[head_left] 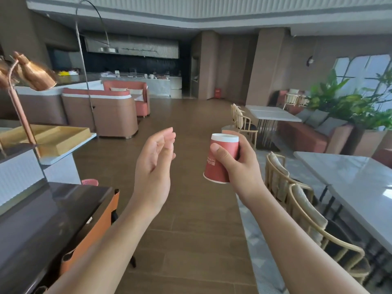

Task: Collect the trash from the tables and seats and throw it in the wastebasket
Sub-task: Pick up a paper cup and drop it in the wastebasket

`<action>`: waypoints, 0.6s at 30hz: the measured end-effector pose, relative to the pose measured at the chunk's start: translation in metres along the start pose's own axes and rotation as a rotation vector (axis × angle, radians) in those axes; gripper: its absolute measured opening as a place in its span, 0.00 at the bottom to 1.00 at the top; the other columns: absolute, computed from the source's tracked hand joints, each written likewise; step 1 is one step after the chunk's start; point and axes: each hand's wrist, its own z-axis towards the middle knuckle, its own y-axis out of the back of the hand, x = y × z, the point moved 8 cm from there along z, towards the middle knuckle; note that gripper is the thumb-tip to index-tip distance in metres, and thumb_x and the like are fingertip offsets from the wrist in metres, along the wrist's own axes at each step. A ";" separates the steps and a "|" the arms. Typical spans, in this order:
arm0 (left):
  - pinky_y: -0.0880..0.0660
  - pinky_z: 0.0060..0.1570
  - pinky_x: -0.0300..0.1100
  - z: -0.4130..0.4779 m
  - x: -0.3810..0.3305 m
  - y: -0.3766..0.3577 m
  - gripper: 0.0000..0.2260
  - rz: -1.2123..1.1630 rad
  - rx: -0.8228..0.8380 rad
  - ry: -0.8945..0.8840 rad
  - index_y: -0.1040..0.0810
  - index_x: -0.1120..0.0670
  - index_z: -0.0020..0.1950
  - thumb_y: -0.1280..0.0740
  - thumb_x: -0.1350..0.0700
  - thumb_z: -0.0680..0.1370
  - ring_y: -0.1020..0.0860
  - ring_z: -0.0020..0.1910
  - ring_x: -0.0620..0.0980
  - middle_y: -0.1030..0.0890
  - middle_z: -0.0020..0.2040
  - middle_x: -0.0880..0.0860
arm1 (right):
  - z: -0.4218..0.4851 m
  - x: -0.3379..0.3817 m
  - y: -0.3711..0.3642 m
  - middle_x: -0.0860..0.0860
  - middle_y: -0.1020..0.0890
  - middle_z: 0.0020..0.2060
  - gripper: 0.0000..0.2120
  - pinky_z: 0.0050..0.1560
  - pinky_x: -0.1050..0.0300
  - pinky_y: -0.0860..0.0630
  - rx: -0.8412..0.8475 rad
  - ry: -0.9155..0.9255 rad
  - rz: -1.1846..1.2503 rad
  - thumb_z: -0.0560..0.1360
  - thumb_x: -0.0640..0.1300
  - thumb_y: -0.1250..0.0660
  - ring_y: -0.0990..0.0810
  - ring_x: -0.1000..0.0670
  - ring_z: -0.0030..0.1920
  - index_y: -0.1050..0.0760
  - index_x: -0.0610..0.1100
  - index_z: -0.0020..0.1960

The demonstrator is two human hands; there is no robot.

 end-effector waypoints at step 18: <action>0.20 0.64 0.42 0.311 0.305 0.029 0.17 0.001 -0.077 0.062 0.22 0.44 0.67 0.37 0.41 0.80 0.21 0.69 0.42 0.18 0.66 0.43 | 0.365 -0.226 -0.089 0.65 0.16 0.47 0.29 0.44 0.63 0.19 -0.011 -0.043 -0.009 0.64 0.64 0.24 0.15 0.60 0.46 0.24 0.60 0.63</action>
